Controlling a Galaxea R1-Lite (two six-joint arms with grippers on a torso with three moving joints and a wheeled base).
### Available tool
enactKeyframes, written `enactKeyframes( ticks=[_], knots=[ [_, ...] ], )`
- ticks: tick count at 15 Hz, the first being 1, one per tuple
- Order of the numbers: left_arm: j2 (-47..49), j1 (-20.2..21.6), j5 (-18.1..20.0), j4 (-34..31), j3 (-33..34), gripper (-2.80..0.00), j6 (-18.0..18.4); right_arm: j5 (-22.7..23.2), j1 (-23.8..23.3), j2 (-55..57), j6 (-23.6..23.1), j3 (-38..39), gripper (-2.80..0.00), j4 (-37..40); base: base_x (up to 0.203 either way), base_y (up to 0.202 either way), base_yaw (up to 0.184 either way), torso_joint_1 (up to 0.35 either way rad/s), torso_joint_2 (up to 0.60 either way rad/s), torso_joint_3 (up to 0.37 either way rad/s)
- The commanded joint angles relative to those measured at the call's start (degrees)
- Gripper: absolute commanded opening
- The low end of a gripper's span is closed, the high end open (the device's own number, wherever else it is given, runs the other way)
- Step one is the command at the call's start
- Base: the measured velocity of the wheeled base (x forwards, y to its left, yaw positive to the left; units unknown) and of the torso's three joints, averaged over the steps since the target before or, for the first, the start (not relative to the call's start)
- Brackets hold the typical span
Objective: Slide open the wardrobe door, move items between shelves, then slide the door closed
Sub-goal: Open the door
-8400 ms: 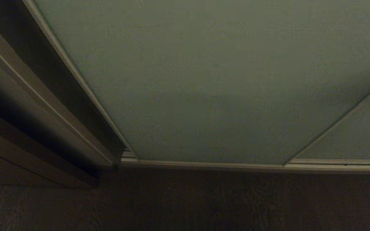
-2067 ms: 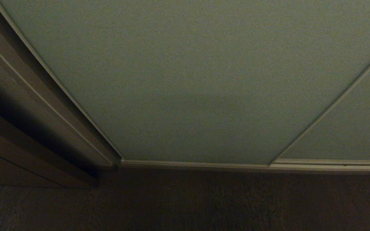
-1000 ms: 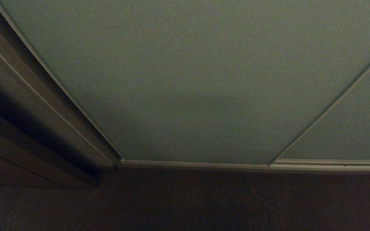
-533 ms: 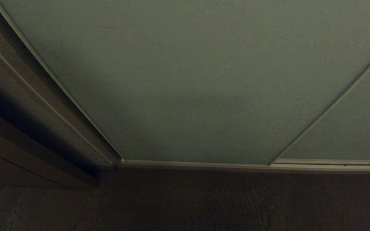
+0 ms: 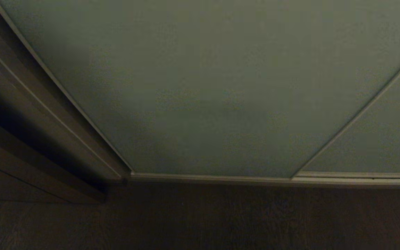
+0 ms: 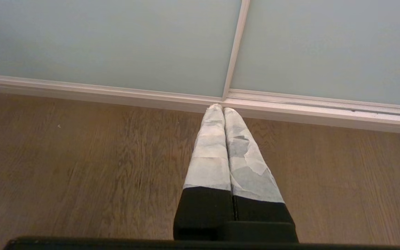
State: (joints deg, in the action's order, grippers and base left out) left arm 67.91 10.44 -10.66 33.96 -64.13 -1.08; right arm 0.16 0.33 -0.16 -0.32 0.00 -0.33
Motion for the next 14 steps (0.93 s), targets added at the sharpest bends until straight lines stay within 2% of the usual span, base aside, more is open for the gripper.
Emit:
enactKeyframes(
  ticks=[1, 2, 4, 5, 9, 14],
  knots=[
    [3.68, 0.20, 0.00, -0.62, -3.16, -2.80, -0.26, 0.02, 0.02, -0.02, -0.12, 0.00, -2.80, -0.02, 0.000, 0.000, 0.000, 0.000, 0.00, 0.000],
    [4.62, 0.20, 0.24, -0.75, -4.35, -2.80, -0.31, 0.02, 0.02, -0.02, -0.03, 0.00, -2.80, -0.02, 0.000, 0.000, 0.000, 0.000, 0.00, 0.000],
    [6.18, 0.20, 3.82, -0.82, -5.20, -2.80, -0.26, 0.02, 0.02, -0.02, -0.03, 0.00, -2.80, -0.02, 0.000, 0.000, 0.000, 0.000, 0.00, 0.000],
    [6.94, 0.20, 4.37, -0.83, -6.21, -2.80, -0.25, 0.02, 0.02, -0.02, -0.03, 0.00, -2.80, -0.02, 0.000, 0.000, 0.000, 0.000, 0.00, 0.000],
    [10.51, 0.20, 4.06, -0.80, -13.18, -2.80, -0.15, 0.02, 0.02, -0.02, -0.11, -0.07, -2.80, -0.02, 0.000, 0.000, 0.000, 0.000, 0.00, 0.000],
    [13.46, 0.20, 3.85, -0.21, -16.42, -2.80, -0.06, 0.02, 0.02, -0.02, -0.03, -0.04, -2.80, -0.02, 0.000, 0.000, 0.000, 0.000, 0.00, 0.000]
  ],
)
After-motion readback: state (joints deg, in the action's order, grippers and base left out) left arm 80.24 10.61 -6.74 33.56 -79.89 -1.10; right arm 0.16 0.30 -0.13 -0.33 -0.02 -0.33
